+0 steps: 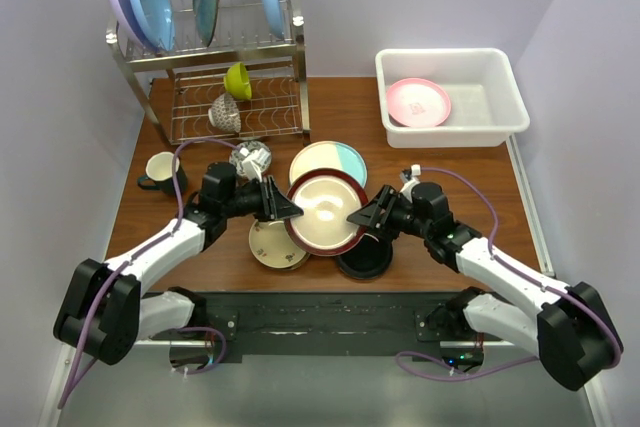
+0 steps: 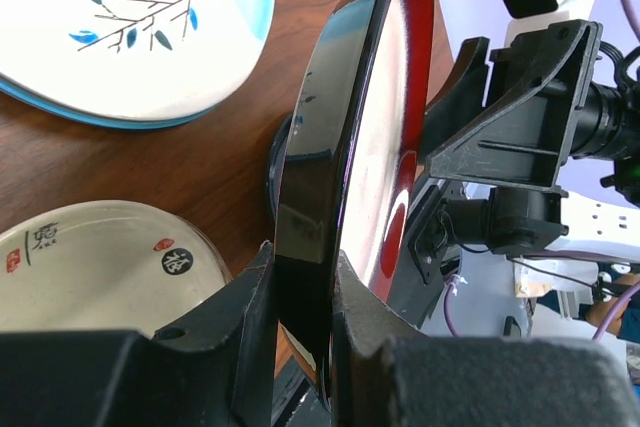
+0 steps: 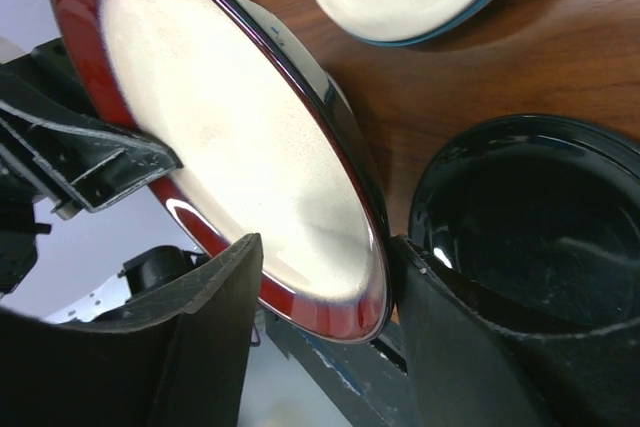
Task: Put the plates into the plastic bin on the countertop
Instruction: Place the plate in the plastic bin.
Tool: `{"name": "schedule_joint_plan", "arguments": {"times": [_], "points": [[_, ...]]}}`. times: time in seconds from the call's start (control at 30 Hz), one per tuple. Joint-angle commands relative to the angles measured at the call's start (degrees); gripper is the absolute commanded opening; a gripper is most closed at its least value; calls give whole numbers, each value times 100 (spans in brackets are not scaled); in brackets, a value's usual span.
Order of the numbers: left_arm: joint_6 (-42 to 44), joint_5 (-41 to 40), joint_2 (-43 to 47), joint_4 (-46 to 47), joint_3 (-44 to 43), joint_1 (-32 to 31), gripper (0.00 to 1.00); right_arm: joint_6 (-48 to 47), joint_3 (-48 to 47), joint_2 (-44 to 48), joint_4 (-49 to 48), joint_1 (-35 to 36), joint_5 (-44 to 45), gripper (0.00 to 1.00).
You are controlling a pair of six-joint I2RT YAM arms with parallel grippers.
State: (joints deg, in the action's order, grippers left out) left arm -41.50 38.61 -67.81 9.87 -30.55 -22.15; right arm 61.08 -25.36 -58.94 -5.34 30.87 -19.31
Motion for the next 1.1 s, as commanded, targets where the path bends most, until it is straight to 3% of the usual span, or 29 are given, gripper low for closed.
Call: {"name": "schedule_joint_plan", "arguments": {"times": [0.0,0.23,0.67,1.07], "points": [[-429,647,312,1130,-13,-52,0,-8,154,225,-608,59,-249,60],[-719,806,321,1482,101,-44,0,-500,462,690,-607,68,-328,68],[-1361,1008,111,2494,567,-44,0,-219,1077,814,-1812,59,-547,59],[-1300,1043,31,2450,638,-52,0,-96,1200,822,-2313,68,-811,12]]}}
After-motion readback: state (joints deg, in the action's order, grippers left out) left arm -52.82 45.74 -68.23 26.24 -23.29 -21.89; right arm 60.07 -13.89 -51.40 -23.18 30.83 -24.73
